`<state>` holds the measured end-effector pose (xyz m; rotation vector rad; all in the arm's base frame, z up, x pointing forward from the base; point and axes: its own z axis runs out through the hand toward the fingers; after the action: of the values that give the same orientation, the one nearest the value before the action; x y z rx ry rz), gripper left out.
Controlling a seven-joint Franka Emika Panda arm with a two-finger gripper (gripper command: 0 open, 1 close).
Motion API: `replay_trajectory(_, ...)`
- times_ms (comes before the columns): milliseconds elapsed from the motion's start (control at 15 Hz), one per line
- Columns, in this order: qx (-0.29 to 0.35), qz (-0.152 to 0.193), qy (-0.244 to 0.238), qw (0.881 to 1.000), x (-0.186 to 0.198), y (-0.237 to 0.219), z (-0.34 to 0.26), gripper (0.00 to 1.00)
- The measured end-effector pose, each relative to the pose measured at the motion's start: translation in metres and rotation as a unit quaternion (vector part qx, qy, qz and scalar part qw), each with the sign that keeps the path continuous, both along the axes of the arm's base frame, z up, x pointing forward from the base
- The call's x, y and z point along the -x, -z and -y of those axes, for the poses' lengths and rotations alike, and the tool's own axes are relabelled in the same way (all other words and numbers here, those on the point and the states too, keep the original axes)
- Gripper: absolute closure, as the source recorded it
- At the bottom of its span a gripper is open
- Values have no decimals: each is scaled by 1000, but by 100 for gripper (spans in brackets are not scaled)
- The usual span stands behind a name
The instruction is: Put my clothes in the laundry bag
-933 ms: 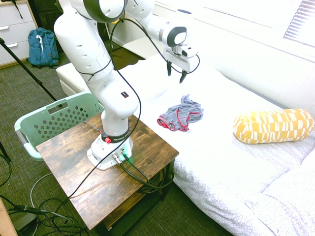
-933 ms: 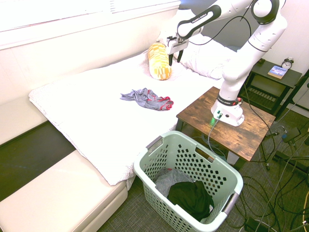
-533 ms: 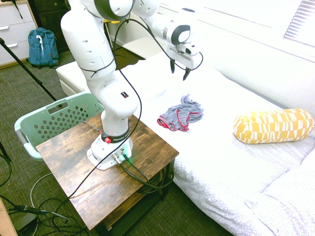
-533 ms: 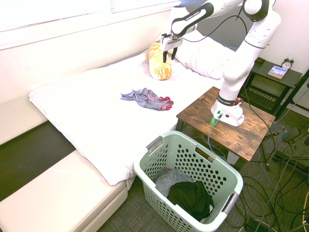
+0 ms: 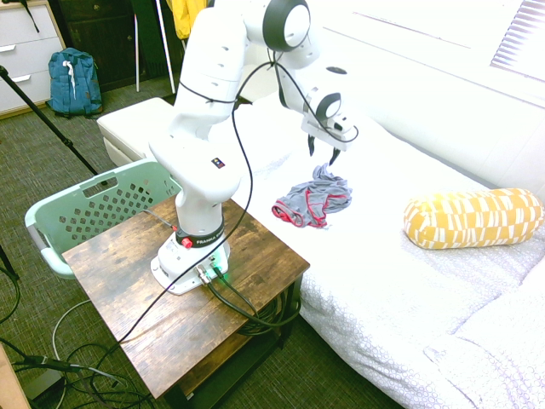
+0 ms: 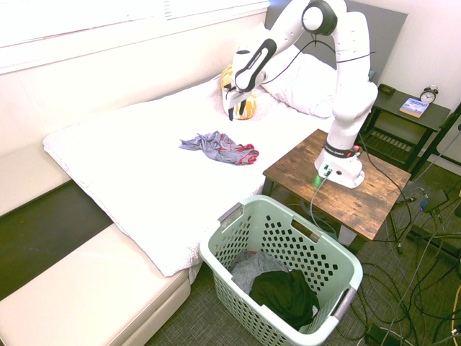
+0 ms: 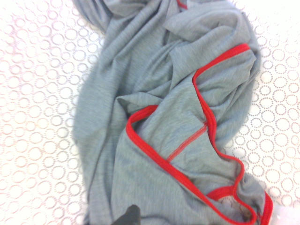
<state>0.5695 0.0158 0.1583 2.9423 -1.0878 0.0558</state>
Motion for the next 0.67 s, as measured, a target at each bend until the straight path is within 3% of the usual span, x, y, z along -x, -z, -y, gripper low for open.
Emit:
replay_trajectory(467,-41,-50,-5,998,-52,177,-17,0)
replay_trajectory(600,-50,-60,-9,997,-62,206,-32,0)
replay_trajectory(667,-50,-66,-10,997,-65,215,-36,100)
